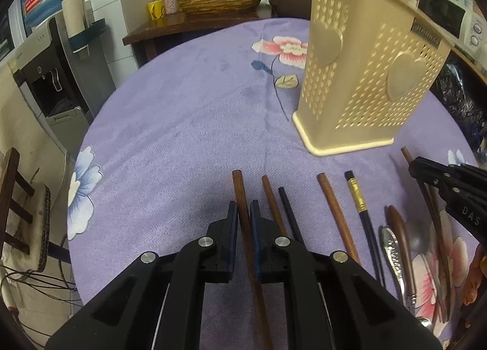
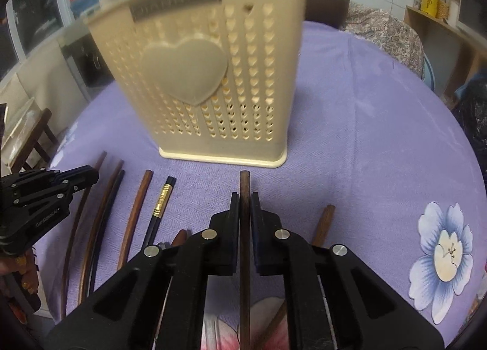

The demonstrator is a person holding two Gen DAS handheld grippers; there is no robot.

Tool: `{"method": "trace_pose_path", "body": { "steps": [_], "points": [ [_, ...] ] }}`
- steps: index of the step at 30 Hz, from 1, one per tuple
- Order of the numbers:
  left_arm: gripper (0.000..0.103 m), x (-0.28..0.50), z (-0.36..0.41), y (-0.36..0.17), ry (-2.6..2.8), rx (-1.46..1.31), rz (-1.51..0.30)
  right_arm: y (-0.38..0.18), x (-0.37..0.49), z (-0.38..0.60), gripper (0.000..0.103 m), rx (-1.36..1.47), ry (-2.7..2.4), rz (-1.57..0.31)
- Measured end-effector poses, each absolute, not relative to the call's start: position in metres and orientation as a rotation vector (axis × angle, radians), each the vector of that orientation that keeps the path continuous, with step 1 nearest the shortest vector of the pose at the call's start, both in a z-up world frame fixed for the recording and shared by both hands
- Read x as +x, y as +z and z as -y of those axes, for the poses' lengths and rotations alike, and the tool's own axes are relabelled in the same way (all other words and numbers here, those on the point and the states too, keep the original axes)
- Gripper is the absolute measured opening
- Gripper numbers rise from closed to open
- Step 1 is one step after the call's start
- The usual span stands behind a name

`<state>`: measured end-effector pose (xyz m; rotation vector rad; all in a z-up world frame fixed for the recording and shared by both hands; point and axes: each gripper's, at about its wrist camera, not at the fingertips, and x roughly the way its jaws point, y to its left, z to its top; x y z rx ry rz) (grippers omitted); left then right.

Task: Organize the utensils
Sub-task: 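Lift both held chopsticks and carry them above the beige utensil holder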

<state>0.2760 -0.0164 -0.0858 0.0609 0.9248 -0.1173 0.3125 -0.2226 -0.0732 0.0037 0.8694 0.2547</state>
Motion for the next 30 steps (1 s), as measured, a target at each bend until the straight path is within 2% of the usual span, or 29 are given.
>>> {"method": "trace_pose_path", "body": {
  "steps": [14, 22, 30],
  "points": [
    [0.009, 0.212, -0.01, 0.036, -0.207, -0.043, -0.587, 0.046, 0.216, 0.29, 0.008, 0.103, 0.241, -0.556],
    [0.009, 0.212, -0.013, 0.048, -0.2, -0.052, -0.549, 0.077, 0.204, 0.298, 0.008, 0.092, 0.239, -0.506],
    [0.009, 0.203, -0.021, 0.051, -0.206, -0.052, -0.527, 0.082, 0.205, 0.301, 0.008, 0.092, 0.243, -0.5]
  ]
}}
